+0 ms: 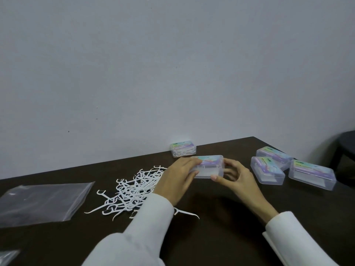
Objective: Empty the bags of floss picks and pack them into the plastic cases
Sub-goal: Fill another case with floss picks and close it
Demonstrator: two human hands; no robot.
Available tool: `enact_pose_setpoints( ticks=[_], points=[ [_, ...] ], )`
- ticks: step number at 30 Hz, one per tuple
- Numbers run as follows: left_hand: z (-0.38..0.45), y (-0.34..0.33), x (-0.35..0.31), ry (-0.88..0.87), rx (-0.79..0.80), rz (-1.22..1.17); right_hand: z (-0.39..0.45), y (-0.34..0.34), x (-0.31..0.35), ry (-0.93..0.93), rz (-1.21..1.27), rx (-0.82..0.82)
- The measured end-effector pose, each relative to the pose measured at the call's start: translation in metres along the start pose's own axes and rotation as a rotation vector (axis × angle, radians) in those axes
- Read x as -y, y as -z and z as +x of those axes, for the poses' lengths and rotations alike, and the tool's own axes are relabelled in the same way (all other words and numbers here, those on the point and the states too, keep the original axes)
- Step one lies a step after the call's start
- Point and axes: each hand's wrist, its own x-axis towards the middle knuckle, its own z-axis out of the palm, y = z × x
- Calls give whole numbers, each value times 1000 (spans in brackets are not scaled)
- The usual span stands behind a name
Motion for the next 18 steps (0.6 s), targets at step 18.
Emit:
enact_pose_setpoints(
  ticks=[18],
  points=[
    [-4,-15,-2,-358,-197,443,-3,-4,3,110,-90,5]
  ],
)
